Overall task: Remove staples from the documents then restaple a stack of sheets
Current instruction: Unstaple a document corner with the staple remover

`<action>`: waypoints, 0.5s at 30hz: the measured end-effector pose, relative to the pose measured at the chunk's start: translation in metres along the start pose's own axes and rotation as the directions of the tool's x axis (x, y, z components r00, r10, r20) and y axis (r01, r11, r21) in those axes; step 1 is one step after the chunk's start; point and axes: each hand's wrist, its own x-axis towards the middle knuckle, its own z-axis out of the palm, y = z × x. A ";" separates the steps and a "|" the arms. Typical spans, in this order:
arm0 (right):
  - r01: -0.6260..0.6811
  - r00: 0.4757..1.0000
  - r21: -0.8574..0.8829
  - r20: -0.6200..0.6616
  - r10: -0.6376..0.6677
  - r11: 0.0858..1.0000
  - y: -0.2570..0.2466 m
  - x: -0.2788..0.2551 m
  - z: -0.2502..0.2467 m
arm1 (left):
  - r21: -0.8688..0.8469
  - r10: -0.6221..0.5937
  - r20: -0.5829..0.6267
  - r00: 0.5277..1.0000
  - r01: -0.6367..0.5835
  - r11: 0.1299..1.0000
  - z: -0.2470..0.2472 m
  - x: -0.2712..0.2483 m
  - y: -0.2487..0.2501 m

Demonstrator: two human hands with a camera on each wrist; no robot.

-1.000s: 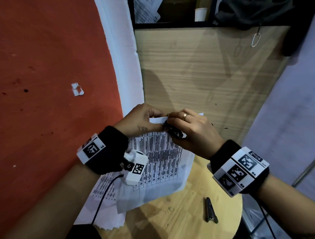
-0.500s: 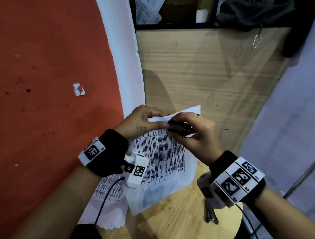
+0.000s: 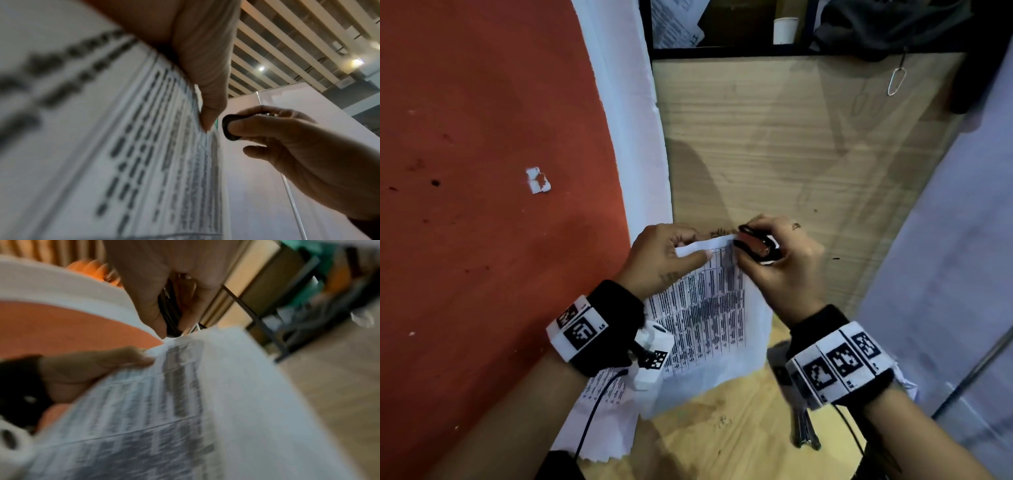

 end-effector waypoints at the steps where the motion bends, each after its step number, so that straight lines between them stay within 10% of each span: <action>1: 0.009 1.000 -0.032 -0.008 -0.009 0.999 0.006 0.001 -0.002 | 0.014 -0.021 -0.009 1.000 0.021 1.000 -0.002 -0.002 -0.005; 15: -0.352 0.906 -0.184 0.180 0.384 0.918 0.070 -0.107 0.005 | 0.001 -0.138 0.019 0.990 0.138 0.990 -0.011 -0.012 -0.030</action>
